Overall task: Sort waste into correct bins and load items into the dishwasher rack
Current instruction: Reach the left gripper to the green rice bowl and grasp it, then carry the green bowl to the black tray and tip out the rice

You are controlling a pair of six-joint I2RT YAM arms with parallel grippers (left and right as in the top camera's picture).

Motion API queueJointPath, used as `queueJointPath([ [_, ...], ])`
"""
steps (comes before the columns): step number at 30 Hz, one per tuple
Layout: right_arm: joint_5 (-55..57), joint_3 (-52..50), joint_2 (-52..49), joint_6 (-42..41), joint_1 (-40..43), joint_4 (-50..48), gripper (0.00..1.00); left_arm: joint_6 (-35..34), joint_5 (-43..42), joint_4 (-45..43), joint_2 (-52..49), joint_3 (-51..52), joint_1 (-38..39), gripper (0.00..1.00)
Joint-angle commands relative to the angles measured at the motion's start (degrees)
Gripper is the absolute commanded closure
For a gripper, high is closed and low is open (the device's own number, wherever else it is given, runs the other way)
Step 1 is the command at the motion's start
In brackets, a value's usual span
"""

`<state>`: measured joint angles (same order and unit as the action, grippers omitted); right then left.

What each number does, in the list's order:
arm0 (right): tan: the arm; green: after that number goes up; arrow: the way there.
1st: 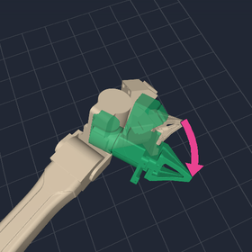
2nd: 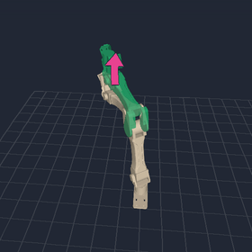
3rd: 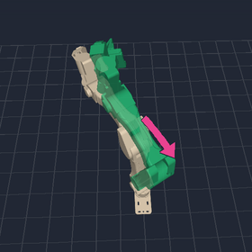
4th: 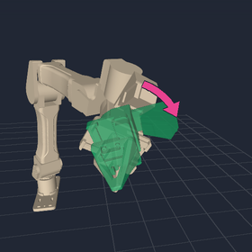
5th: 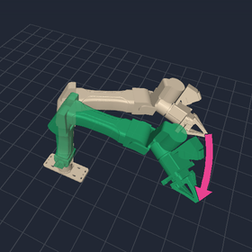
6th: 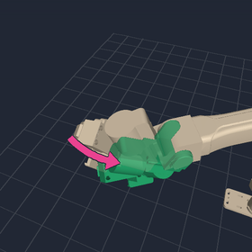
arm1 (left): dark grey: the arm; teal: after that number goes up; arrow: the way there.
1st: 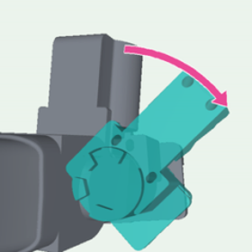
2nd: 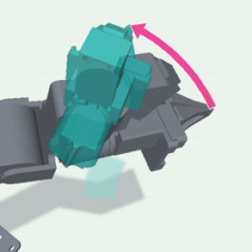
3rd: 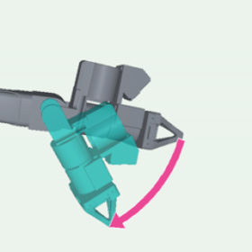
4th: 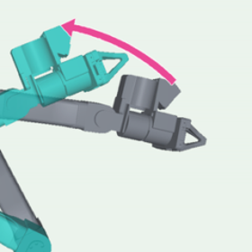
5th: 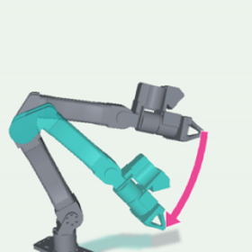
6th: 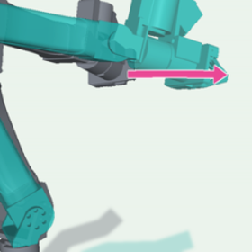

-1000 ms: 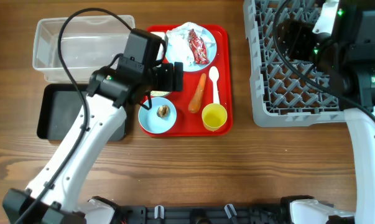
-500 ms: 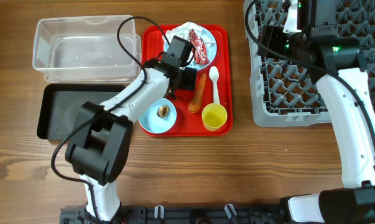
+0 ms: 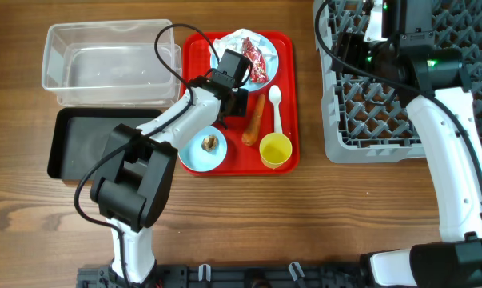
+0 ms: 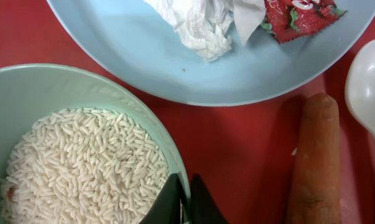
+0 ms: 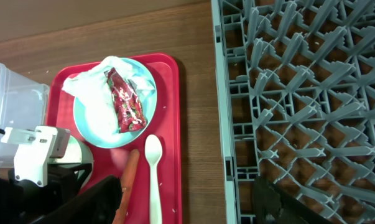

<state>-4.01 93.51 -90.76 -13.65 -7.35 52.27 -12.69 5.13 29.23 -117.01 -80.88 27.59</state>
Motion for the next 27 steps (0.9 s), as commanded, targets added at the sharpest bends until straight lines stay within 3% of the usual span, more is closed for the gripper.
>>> queueJointPath([
  [1,0.57,-0.28,-0.44,-0.48,-0.17,-0.39,0.30,-2.82,-1.42,5.53,4.81,-4.31,0.04,0.96],
  [10,0.59,-0.28,-0.44,-1.33,-0.17,-0.83,0.30,-8.02,-4.48,19.91,27.78,-8.11,-1.57,0.96],
  [13,0.57,-0.28,-0.44,-1.38,-0.20,-0.42,0.30,-11.82,-5.09,30.73,32.87,-8.07,-7.85,0.96],
  [16,0.57,-0.28,-0.44,-1.36,-0.20,-0.15,0.30,-9.14,-14.45,40.57,33.33,-6.93,-18.38,0.96],
  [23,0.59,-0.28,-0.94,-1.33,-0.20,0.68,0.29,-2.21,-24.24,38.18,33.33,6.40,-28.72,0.96],
  [27,0.57,-0.28,-1.68,-1.31,-0.20,0.74,0.28,0.79,-36.68,29.59,33.33,14.21,-37.03,0.96],
])
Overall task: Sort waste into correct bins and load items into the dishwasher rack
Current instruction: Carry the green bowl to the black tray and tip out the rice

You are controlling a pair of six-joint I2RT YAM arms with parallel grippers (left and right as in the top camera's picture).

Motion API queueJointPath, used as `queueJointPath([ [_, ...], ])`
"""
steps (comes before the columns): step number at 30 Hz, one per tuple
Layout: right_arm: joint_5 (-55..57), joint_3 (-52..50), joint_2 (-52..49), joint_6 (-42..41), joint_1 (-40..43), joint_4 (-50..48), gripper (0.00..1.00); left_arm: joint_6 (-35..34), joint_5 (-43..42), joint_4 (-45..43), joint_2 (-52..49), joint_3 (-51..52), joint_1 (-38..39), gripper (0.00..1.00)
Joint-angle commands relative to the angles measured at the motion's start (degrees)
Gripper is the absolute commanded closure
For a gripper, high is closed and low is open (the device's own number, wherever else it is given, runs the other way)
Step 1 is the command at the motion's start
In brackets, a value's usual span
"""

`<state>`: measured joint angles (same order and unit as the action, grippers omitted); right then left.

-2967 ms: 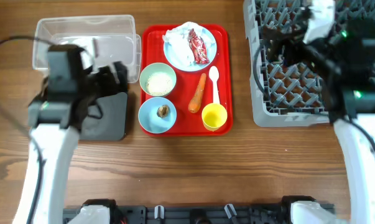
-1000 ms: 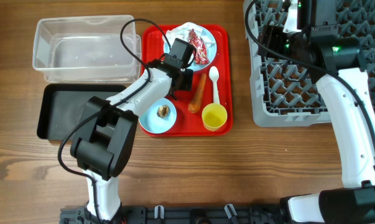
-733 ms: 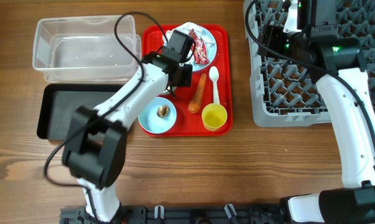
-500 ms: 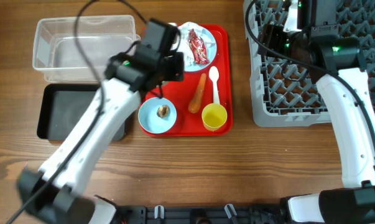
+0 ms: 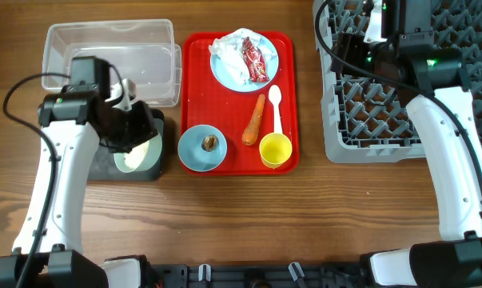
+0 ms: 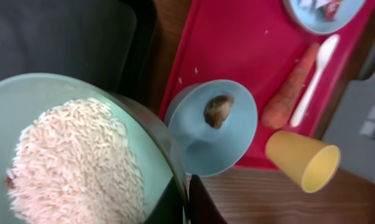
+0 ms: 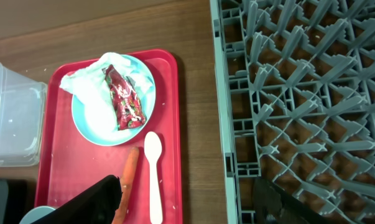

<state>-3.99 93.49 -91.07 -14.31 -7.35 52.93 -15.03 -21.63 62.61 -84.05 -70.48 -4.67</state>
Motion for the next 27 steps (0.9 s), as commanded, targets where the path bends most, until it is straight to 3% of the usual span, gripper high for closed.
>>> queueJointPath([
  [1,0.55,-0.26,-1.79,-0.68,-0.20,0.09,0.28,3.61,-12.50,-7.02,0.37,6.03,-6.88,0.96],
  [13,0.52,-0.26,-2.51,0.74,-0.20,-1.07,0.28,5.70,-38.29,-32.74,-0.11,21.75,-29.18,0.96],
  [16,0.24,-0.26,-2.51,0.61,-0.20,-1.03,0.28,5.90,-40.89,-34.64,-0.15,23.58,-32.68,0.96],
  [20,-0.57,-0.26,-2.51,0.63,-0.20,-0.24,0.28,8.44,-54.51,-35.67,-0.44,23.89,-36.20,0.96],
  [27,-1.44,-0.26,-2.51,0.57,-0.20,0.76,0.28,8.44,-62.93,-36.85,-0.44,23.89,-39.50,0.96],
])
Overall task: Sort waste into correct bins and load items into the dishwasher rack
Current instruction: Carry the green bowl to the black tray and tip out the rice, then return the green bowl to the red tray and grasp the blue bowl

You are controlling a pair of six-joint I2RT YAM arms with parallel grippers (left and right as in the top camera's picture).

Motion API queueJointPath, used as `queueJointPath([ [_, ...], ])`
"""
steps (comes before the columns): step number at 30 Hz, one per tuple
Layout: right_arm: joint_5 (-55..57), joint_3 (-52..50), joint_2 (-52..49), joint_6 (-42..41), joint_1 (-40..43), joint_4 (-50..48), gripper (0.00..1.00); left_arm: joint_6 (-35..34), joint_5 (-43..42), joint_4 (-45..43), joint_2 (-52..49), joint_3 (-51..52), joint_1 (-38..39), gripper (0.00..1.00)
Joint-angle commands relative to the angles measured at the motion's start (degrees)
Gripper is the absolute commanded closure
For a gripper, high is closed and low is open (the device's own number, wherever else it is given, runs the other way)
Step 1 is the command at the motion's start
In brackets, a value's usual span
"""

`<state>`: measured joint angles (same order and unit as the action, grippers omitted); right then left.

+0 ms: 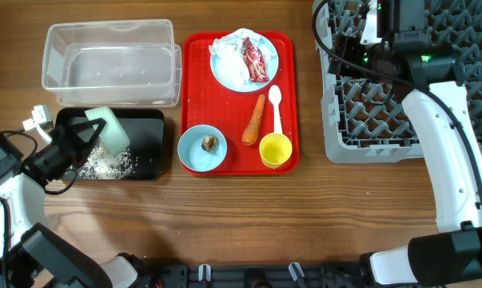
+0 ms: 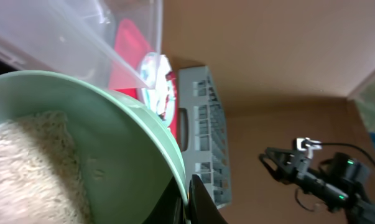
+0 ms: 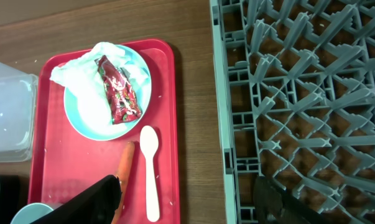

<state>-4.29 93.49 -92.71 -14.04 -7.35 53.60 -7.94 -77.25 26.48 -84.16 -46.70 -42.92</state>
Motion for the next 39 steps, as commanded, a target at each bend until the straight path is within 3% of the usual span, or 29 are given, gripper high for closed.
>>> queueJointPath([
  [1,-1.14,-0.26,-0.87,0.35,-0.20,0.07,0.28,1.33,-9.20,-1.09,-0.33,0.11,-1.70,0.96],
  [3,-1.14,-0.26,-0.87,0.33,-0.20,0.07,0.28,1.07,-13.07,-2.08,-0.33,0.11,-2.89,0.96],
  [9,-1.14,-0.26,-0.87,0.33,-0.20,0.07,0.28,-0.46,-13.07,-2.10,-0.33,0.11,-3.87,0.96],
  [14,-1.14,-0.26,-0.87,0.33,-0.20,0.09,0.28,-6.58,-13.05,-2.32,-0.33,0.11,-3.87,0.96],
  [23,-1.75,-0.26,-0.87,0.33,-0.20,0.28,0.28,-20.00,-13.05,-3.08,-0.26,0.09,-3.87,0.96],
  [25,-1.75,-0.26,-0.87,0.33,-0.20,0.50,0.28,-29.44,-13.09,-2.36,-0.26,0.09,-3.85,0.96],
  [27,-1.75,-0.26,-0.87,0.33,-0.20,0.83,0.28,-33.05,-13.05,-2.10,-0.26,0.09,-3.85,0.96],
  [33,-1.73,-0.26,-0.87,0.35,-0.20,0.50,0.28,-30.14,-8.61,-19.37,0.46,0.09,-0.11,0.96],
  [35,-1.75,-0.26,-0.87,0.33,-0.20,0.17,0.28,-33.00,-7.50,-28.17,2.60,0.09,5.16,0.96],
  [38,-1.75,-0.26,-0.87,0.26,-0.20,0.00,0.28,-42.69,1.22,-53.33,7.34,0.09,19.80,0.96],
  [39,-1.75,-0.26,-0.87,0.26,-0.20,0.00,0.28,-43.78,3.23,-56.94,7.67,0.09,22.56,0.96],
])
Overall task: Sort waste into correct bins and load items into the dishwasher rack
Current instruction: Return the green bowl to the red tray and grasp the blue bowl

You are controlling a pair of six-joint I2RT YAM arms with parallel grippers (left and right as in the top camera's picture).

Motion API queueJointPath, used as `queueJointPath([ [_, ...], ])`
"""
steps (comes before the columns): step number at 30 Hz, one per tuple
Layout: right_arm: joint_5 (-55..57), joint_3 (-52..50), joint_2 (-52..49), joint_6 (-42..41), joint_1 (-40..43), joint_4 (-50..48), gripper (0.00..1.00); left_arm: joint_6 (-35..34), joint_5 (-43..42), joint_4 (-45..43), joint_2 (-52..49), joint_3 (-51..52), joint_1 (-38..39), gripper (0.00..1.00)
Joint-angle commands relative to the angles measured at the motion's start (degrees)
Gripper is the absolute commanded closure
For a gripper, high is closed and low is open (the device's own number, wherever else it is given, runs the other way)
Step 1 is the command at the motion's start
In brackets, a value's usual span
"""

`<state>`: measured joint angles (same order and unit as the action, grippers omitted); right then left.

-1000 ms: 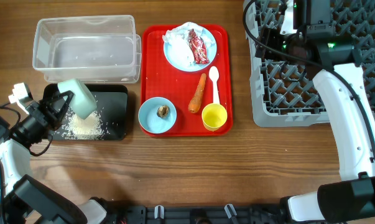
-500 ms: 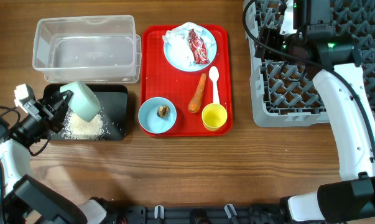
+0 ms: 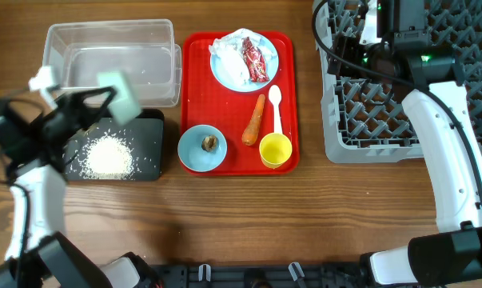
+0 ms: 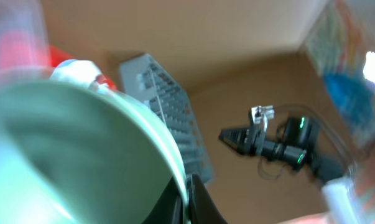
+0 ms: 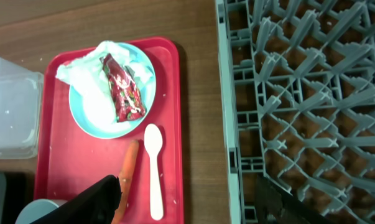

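My left gripper point(image 4: 187, 200) is shut on the rim of the pale green bowl point(image 3: 117, 94). It holds the bowl tipped on its side above the back edge of the black bin point(image 3: 149, 132). The bowl's inside point(image 4: 69, 155) looks empty, though the view is blurred. A pile of white rice point(image 3: 109, 157) lies in the black bin. My right gripper point(image 5: 193, 205) hangs wide open with nothing between its fingers, over the left edge of the grey dishwasher rack point(image 3: 408, 88).
The red tray point(image 3: 194, 96) carries a blue plate with a napkin and a red wrapper point(image 3: 255, 58), a carrot point(image 3: 254, 121), a white spoon point(image 3: 276, 106), a yellow cup point(image 3: 276, 150) and a blue bowl point(image 3: 193, 156) with a brown scrap. A clear bin point(image 3: 109, 52) stands behind the black bin.
The green bowl was tipped low over the black bin's left part with rice spilling. Now it is higher and further back-right, and a rice pile lies in the bin. The right arm has hardly moved.
My left gripper was first shut on the rim of the rice-filled bowl on the red tray. Then it held the bowl over the black bin. Then the bowl was tipped with rice falling out. Now the rice lies in the bin and the bowl is held above it.
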<state>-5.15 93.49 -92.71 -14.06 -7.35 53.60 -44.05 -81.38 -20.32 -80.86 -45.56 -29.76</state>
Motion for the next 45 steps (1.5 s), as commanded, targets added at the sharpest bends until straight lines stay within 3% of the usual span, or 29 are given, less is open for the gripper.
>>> queueJointPath([
  [1,-0.90,-0.26,-0.87,0.31,-0.20,0.00,0.28,-8.04,10.93,-13.11,4.42,-1.07,13.44,0.96],
  [4,-0.90,-0.26,-0.87,0.35,-0.20,-0.02,0.28,-6.99,23.82,-10.75,4.04,-1.07,22.91,0.96],
  [9,-0.90,-0.26,-0.87,0.35,-0.20,-0.17,0.28,-0.94,54.86,-3.74,4.04,-1.11,37.77,0.96],
  [12,-0.90,-0.26,-0.87,0.35,-0.20,-0.39,0.28,8.61,69.75,3.93,3.82,-5.11,46.47,0.96],
  [16,-0.90,-0.26,-0.87,0.33,-0.20,-0.42,0.28,29.57,89.24,6.80,-1.81,-8.52,57.92,0.96],
  [21,-0.87,-0.26,-0.87,0.42,-0.20,-0.02,0.27,34.91,89.20,9.79,-15.69,-8.52,59.17,0.96],
  [27,-0.87,-0.26,-0.87,0.42,-0.20,0.02,0.27,34.84,89.18,17.49,-17.73,-8.52,59.17,0.95],
  [28,-0.87,-0.26,-0.87,0.39,-0.20,0.02,0.27,34.82,89.18,19.10,-17.73,-8.52,59.17,0.84],
  [29,-0.87,-0.26,-0.87,0.37,-0.20,0.00,0.27,34.84,89.18,20.02,-17.73,-8.52,59.17,0.58],
  [30,-0.87,-0.26,-0.87,0.39,-0.20,0.00,0.27,34.84,89.20,19.87,-17.73,-8.52,59.17,0.43],
  [33,-0.87,-0.26,-0.87,0.42,-0.20,-0.02,0.27,34.82,89.18,18.75,-17.11,-9.75,59.17,0.32],
  [35,-0.87,-0.26,-0.87,0.44,-0.20,0.09,0.27,34.82,89.13,24.70,-15.08,-13.70,59.17,0.28],
  [37,-0.87,-0.26,-0.87,0.39,-0.20,0.22,0.27,34.64,86.95,39.21,-11.91,-20.39,59.17,0.33],
  [40,-0.87,-0.26,-0.87,0.44,-0.20,0.26,0.27,34.64,77.05,55.36,-11.06,-21.94,59.17,0.39],
  [45,-0.90,-0.26,-0.87,0.39,-0.20,-0.02,0.24,34.67,72.81,66.01,-14.29,-21.94,59.30,0.46],
])
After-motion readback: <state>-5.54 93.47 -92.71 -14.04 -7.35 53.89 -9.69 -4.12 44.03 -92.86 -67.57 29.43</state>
